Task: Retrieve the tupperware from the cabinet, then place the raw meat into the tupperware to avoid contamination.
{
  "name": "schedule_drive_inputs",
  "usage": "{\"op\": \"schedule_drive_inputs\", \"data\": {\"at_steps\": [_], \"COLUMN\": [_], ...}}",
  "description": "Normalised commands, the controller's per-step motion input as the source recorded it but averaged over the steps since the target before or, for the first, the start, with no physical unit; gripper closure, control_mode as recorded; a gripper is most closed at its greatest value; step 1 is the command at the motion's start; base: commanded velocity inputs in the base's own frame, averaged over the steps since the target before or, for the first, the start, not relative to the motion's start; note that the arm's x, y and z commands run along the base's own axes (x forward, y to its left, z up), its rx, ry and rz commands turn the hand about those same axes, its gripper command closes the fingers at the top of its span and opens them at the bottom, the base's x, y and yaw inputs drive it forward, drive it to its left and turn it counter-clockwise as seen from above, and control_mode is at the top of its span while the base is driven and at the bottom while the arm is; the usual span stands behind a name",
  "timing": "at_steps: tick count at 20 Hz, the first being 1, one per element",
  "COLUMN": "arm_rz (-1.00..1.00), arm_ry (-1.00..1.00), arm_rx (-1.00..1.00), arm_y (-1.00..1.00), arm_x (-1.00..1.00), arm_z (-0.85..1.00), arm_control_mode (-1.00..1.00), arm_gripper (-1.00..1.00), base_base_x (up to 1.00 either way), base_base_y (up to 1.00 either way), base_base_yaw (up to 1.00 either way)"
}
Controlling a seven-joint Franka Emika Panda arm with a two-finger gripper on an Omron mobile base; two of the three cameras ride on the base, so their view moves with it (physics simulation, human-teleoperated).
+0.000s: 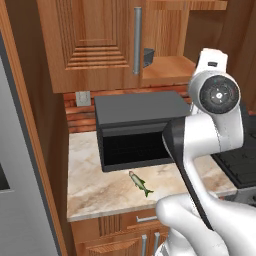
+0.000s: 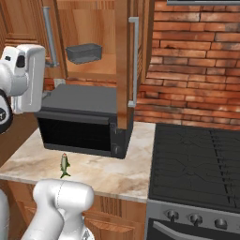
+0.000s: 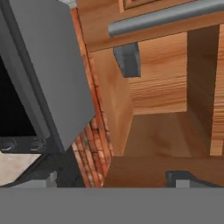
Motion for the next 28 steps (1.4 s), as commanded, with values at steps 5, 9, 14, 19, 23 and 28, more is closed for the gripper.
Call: {"op": "schedule_drive_inputs", "data": {"at_steps": [5,9,14,19,23,28], "arm_rz": [-0.07,-0.14,-0.16,-0.11,-0.01,0.01], "arm_ry": [-0.01,-0.1,-0.22,-0.27,-0.24,-0.23], "arm_rx": [0.21,0.22,0.19,0.21,0.27,0.32], "arm_y": [0.0,0.04,0.14,0.14,0.0,-0.04], "arm_x": [0.15,-0.01,-0.13,-0.08,0.0,0.0], "arm_z": [0.0,0.03,0.01,0.0,0.0,0.0], "arm_control_mode": [-1.0,-1.0,-1.0,-1.0,-1.0,-1.0], "arm_gripper": [-1.0,-1.0,-1.0,-1.0,-1.0,-1.0], "base_base_x": [0.0,0.0,0.0,0.0,0.0,0.0], "base_base_y": [0.0,0.0,0.0,0.0,0.0,0.0], "base_base_yaw": [0.0,0.0,0.0,0.0,0.0,0.0]}}
